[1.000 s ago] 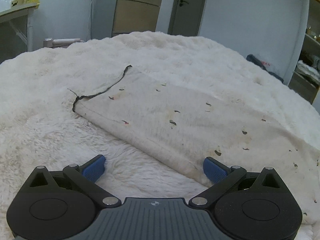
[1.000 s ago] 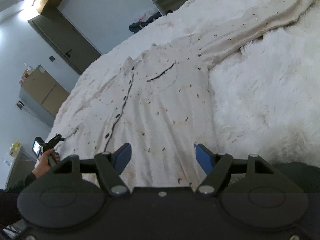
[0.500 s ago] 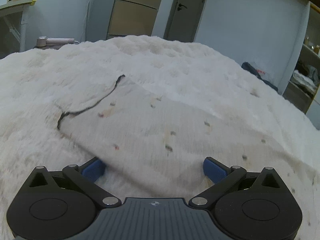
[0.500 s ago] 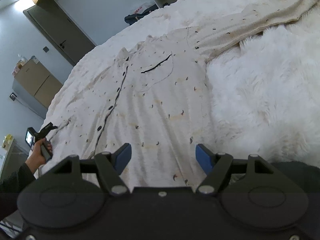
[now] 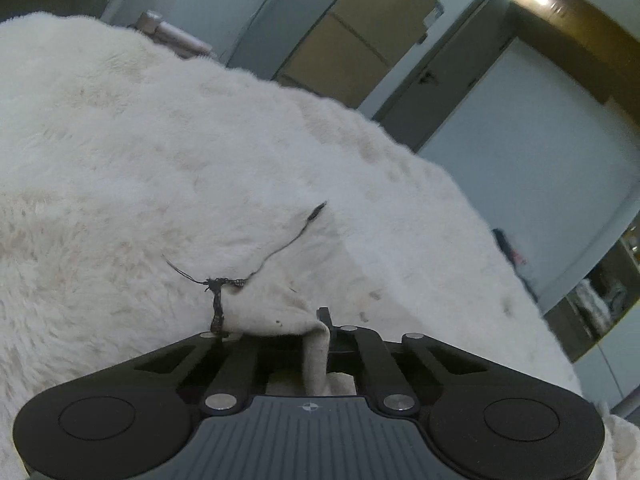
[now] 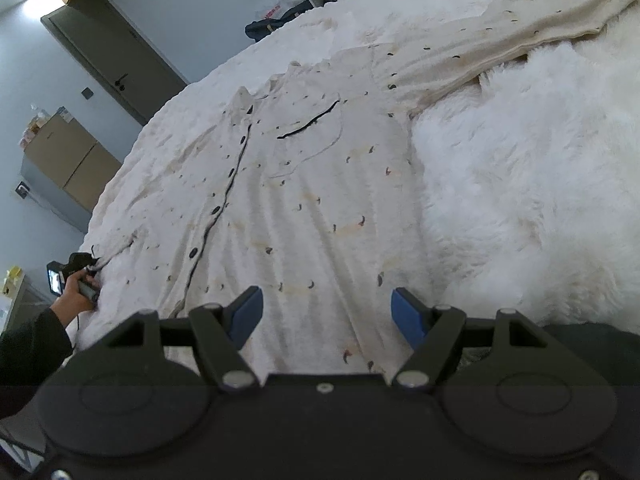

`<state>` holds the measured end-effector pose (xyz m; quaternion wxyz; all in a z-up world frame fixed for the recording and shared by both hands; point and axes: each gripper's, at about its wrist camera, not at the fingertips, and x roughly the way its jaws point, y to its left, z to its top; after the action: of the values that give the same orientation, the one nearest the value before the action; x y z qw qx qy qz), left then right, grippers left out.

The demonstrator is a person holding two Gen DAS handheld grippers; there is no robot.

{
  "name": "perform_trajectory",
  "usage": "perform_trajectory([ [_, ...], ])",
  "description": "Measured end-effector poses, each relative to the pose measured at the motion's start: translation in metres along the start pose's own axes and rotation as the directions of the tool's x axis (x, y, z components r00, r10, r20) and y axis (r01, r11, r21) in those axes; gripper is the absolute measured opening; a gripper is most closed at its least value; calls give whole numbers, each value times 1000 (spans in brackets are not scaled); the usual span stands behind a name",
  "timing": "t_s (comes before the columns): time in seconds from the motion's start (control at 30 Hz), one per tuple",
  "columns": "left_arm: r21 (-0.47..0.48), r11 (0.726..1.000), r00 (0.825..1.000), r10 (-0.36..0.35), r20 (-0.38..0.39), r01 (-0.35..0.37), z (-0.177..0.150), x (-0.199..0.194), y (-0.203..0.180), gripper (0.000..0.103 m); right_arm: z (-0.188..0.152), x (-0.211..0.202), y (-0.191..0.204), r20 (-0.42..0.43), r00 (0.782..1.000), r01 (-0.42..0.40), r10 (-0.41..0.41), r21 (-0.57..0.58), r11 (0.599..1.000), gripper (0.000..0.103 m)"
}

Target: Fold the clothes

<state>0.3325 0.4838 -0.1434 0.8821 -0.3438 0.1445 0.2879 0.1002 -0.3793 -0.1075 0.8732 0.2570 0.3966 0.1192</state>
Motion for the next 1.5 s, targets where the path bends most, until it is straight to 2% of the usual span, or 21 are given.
perform_trajectory([
  [0.13,139,990,993,-43,112,28,11,-32,-40,2,-2,-7,-3,29,999,-39,39,8,999,70],
  [0.2,187,979,986,-107,130,81,17,-50,-71,2,-2,-11,-4,46,997,-63,62,14,998,70],
  [0.3,279,944,967,-218,128,176,19,-76,-125,2,-2,-17,-8,69,993,-97,96,21,995,70],
  [0.33,334,917,955,-270,124,216,16,-90,-153,2,-3,-20,-9,82,991,-109,107,26,994,70],
  [0.43,460,825,911,-405,76,328,-6,-129,-227,2,-5,-28,-14,122,983,-144,139,39,989,70],
  [0.53,589,672,843,-537,-29,449,-57,-176,-308,2,-5,-36,-18,163,971,-185,173,59,981,70],
  [0.6,648,584,809,-581,-87,489,-92,-201,-340,2,-5,-39,-21,184,964,-207,192,66,976,70],
  [0.63,692,514,792,-595,-138,507,-126,-217,-364,3,-5,-41,-23,194,960,-218,201,68,974,70],
  [0.67,720,457,783,-591,-192,522,-162,-229,-384,3,-6,-43,-24,205,956,-229,210,71,971,70],
  [0.73,733,390,783,-540,-308,557,-222,-236,-403,7,-6,-46,-28,226,948,-248,224,83,965,70],
  [0.8,740,325,793,-408,-452,589,-304,-231,-414,42,-6,-49,-32,246,940,-266,237,94,959,70],
  [0.87,732,292,788,-246,-565,616,-390,-222,-409,45,-8,-53,-38,273,931,-283,244,113,952,70],
  [0.97,723,271,772,-234,-592,636,-427,-238,-399,48,-9,-59,-46,303,917,-311,259,135,941,70],
  [1.1,688,218,718,-304,-626,693,-419,-267,-395,77,-12,-61,-56,339,899,-345,277,159,925,70],
  [1.13,697,194,716,-323,-619,690,-413,-269,-391,79,-11,-60,-59,347,893,-359,285,171,917,70],
  [1.2,743,157,741,-347,-576,651,-405,-270,-390,82,-9,-58,-64,357,886,-379,298,185,907,70],
  [1.27,770,189,778,-329,-536,610,-402,-257,-393,83,-8,-56,-65,356,884,-385,303,184,904,70],
  [1.33,749,230,780,-280,-560,621,-406,-246,-391,83,-8,-51,-62,349,887,-378,302,171,910,70],
  [1.4,684,251,728,-208,-653,685,-421,-231,-386,83,-8,-51,-61,347,889,-371,299,163,914,70],
  [1.43,665,244,708,-191,-680,706,-428,-231,-382,83,-9,-52,-61,348,889,-368,296,162,915,70],
  [1.5,667,208,698,-187,-691,716,-437,-240,-376,83,-8,-51,-62,352,890,-365,291,166,916,70],
])
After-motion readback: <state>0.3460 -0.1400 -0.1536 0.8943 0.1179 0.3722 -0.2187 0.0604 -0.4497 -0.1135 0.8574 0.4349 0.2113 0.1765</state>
